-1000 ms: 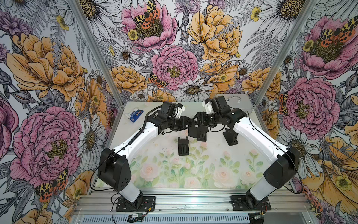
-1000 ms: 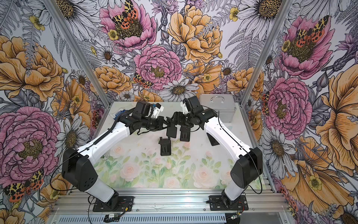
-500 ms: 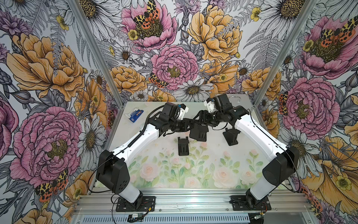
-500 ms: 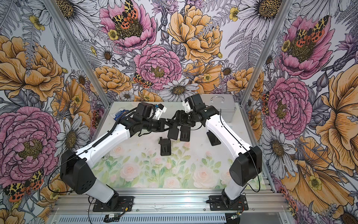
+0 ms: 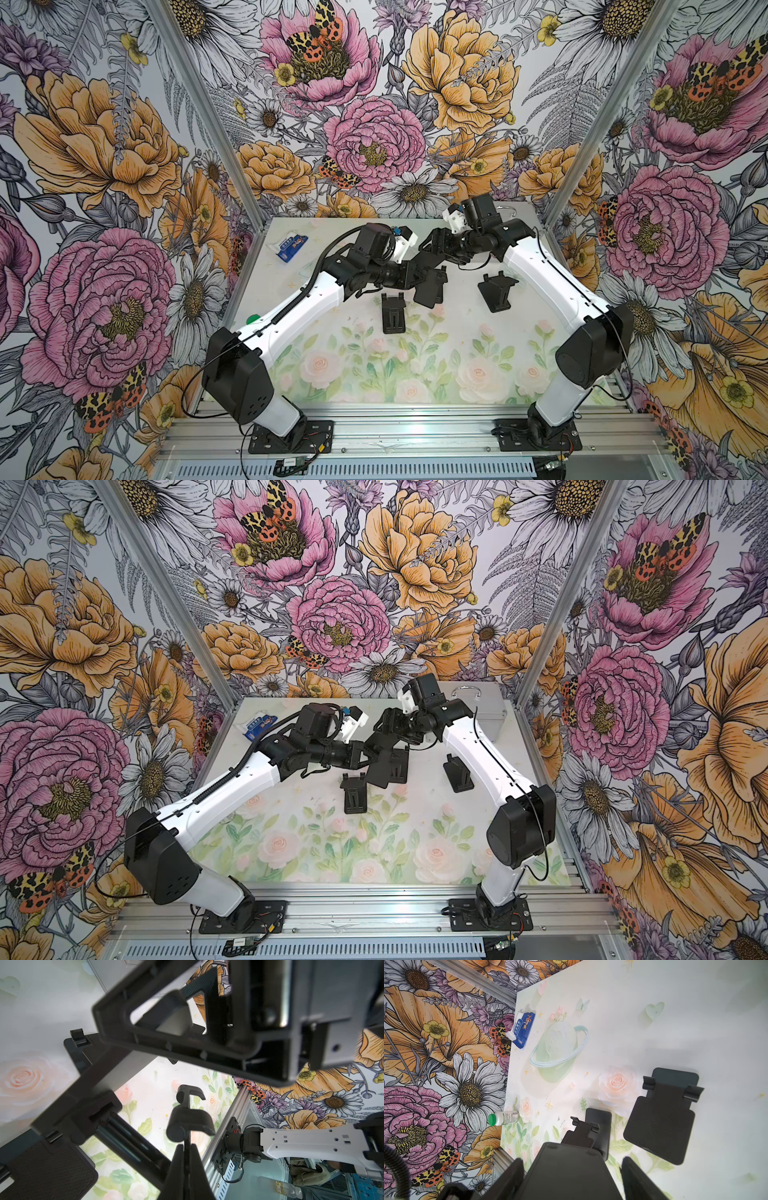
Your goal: Open the phone stand
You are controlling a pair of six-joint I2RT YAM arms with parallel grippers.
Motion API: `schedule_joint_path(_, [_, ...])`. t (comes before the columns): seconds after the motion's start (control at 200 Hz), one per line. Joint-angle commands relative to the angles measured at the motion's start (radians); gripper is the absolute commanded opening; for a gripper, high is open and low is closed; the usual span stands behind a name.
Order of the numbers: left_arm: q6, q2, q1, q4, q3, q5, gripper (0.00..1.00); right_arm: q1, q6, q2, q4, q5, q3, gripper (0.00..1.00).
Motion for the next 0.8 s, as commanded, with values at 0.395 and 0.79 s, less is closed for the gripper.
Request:
schedule_joint_path(0.395, [0.065, -0.068, -0.070, -0.106, 0.091, 0.119, 0.00, -0.034, 0.070, 0.071, 0.142, 0.082, 0.080, 0.22])
schedule_joint_path(0.79, [0.075, -0.073, -0.069, -0.112, 0.098, 0.117, 0.00, -0.023, 0.073, 0.065, 0.141, 0.087, 0.099, 0.25])
